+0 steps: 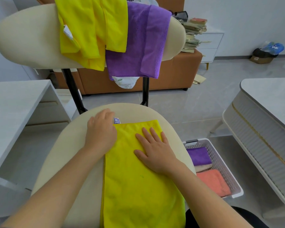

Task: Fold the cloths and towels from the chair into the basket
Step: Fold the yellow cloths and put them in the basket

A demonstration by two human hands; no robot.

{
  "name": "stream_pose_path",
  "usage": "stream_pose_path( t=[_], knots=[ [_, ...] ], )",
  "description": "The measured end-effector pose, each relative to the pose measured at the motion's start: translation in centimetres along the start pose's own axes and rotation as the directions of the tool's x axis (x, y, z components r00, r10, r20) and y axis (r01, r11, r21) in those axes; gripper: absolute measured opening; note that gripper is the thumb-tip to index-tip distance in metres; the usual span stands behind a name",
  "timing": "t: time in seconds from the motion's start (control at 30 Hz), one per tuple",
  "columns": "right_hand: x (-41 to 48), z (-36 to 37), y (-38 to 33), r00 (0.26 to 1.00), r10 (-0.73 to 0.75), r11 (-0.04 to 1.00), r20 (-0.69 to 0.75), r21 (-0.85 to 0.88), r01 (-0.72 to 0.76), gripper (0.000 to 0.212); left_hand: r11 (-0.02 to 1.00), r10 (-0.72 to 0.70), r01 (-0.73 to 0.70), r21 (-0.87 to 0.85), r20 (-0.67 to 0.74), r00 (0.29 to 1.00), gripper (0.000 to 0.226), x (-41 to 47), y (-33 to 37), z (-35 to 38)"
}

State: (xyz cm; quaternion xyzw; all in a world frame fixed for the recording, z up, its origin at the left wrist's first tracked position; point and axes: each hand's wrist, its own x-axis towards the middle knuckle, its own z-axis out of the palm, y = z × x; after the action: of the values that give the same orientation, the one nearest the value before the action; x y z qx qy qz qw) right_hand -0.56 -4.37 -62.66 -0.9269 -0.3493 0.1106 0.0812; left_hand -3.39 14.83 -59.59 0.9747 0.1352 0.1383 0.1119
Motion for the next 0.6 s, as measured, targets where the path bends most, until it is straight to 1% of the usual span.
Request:
stream_pose_path(
  t=[0.07,0.13,0.17,0.2,0.27,0.37,0.43,0.47,0.53,0.57,0.6],
  knots=[
    [0.1,0.0,0.1,1.0,0.009,1.0,0.004,-0.012,-0.009,0.084,0.995,0.047,-0.06,0.085,0.147,0.988,0.049,-2.5,1.1,0.4],
    [0.3,-0.1,0.2,0.999,0.027,1.0,0.019,-0.008,-0.027,0.068,0.991,0.019,-0.063,0.121,0.334,0.942,0.058,-4.4,1.7,1.2],
    [0.4,-0.3,0.2,0.999,0.034,0.999,0.021,0.005,-0.034,0.064,0.991,-0.002,-0.051,0.121,0.402,0.916,0.062,-4.9,1.7,1.6],
    [0.4,-0.4,0.1,0.999,0.038,0.999,0.022,0.021,-0.038,0.062,0.992,-0.012,-0.045,0.12,0.441,0.898,0.066,-5.2,1.5,1.9],
    [0.5,-0.7,0.1,0.999,0.044,0.997,0.014,0.067,-0.045,0.061,0.991,-0.007,-0.053,0.12,0.453,0.891,0.07,-5.0,1.1,2.3],
    [0.7,-1.3,0.0,0.998,0.046,0.993,-0.031,0.107,-0.042,0.061,0.993,-0.003,-0.049,0.103,0.459,0.888,0.066,-3.7,0.5,2.5],
    [0.6,-1.8,0.2,0.998,0.038,0.994,-0.053,0.104,-0.033,0.061,0.991,-0.013,-0.043,0.126,0.416,0.909,0.066,-2.6,0.2,2.6],
    [0.5,-2.0,0.3,0.998,0.034,0.994,-0.052,0.106,-0.029,0.062,0.99,-0.017,-0.032,0.135,0.346,0.938,0.066,-2.2,0.0,2.5],
    [0.2,-2.1,0.5,0.999,0.033,0.993,-0.03,0.113,-0.03,0.062,0.99,0.003,-0.02,0.139,0.12,0.993,0.058,-1.9,0.0,1.8],
    [0.0,-2.0,0.6,0.999,0.037,0.993,-0.016,0.109,-0.035,0.062,0.989,0.054,-0.055,0.137,0.01,0.999,0.048,-2.0,0.1,1.5],
    [-0.1,-1.9,0.8,0.999,0.039,0.994,-0.001,0.1,-0.039,0.062,0.983,0.127,-0.113,0.147,-0.086,0.988,0.038,-2.4,0.2,1.3]
  ],
)
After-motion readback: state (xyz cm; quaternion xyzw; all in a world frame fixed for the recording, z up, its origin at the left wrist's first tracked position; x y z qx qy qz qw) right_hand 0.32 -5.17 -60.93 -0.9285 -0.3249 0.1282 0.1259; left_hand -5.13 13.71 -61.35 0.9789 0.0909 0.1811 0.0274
